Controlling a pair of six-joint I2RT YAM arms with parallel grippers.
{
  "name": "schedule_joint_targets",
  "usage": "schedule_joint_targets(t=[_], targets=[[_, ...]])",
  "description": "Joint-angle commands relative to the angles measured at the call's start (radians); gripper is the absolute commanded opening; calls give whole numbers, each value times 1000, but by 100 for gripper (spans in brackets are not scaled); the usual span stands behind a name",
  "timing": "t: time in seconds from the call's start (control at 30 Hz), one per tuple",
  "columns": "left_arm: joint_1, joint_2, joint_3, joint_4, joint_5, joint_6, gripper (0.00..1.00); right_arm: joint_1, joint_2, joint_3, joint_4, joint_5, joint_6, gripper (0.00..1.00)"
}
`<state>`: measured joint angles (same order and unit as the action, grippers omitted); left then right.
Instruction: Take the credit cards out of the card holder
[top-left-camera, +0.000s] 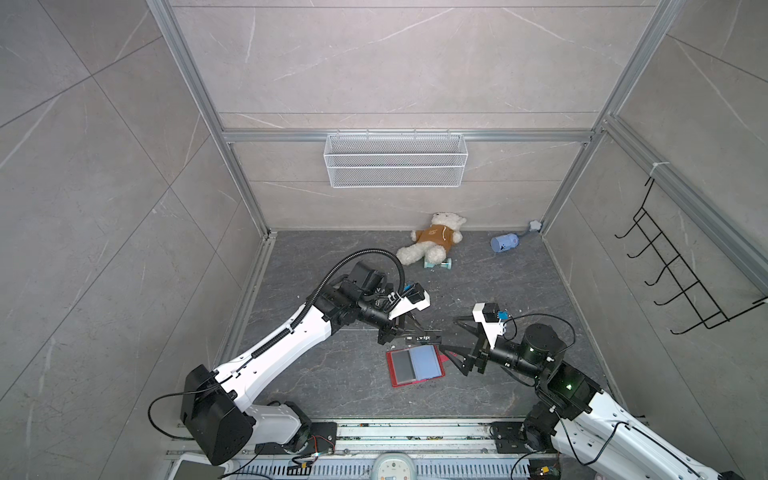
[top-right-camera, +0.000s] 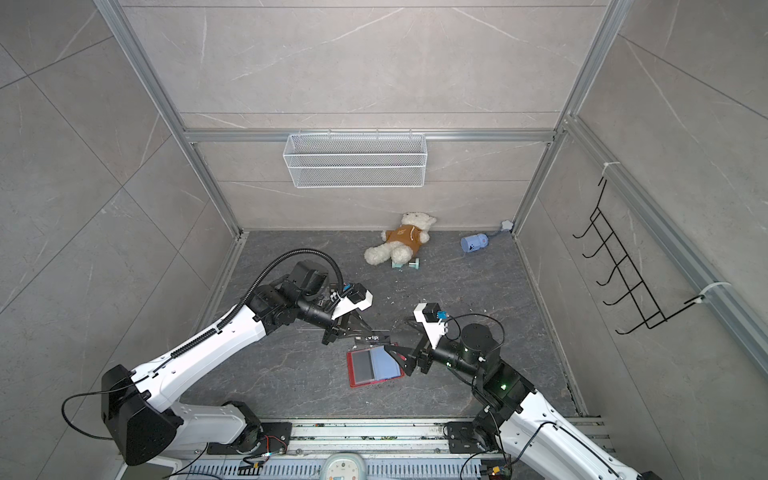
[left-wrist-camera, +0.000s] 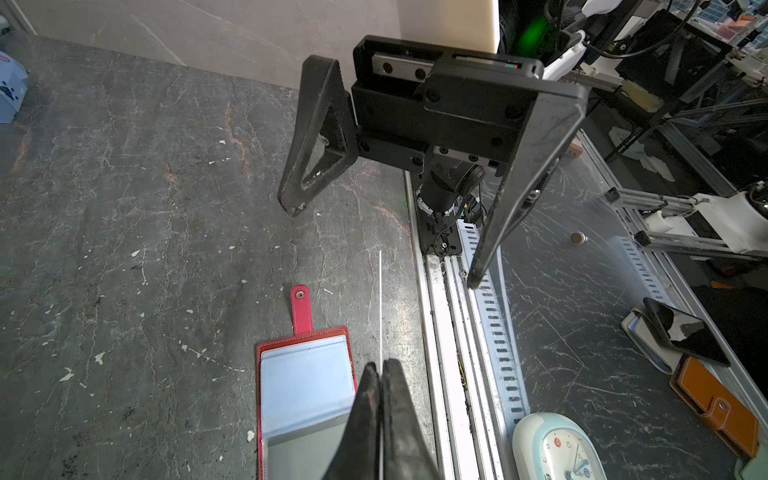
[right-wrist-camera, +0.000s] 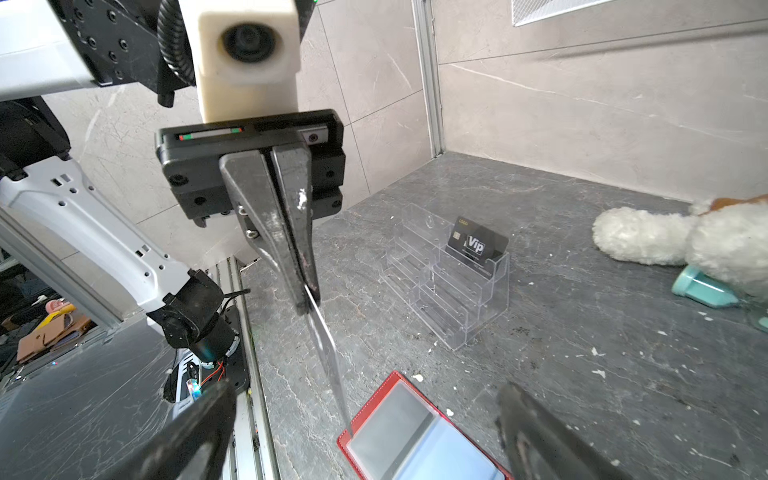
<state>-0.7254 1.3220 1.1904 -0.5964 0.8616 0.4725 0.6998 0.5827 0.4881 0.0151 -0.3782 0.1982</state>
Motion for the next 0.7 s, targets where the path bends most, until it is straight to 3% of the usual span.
schedule_joint_targets(t=[0.0, 0.67], targets=[[4, -31, -2, -14, -4, 11, 0, 2, -21, 17, -35, 45, 26, 99], [5, -35, -2, -41, -24, 18, 0, 1, -17, 19, -42, 62, 41, 100]])
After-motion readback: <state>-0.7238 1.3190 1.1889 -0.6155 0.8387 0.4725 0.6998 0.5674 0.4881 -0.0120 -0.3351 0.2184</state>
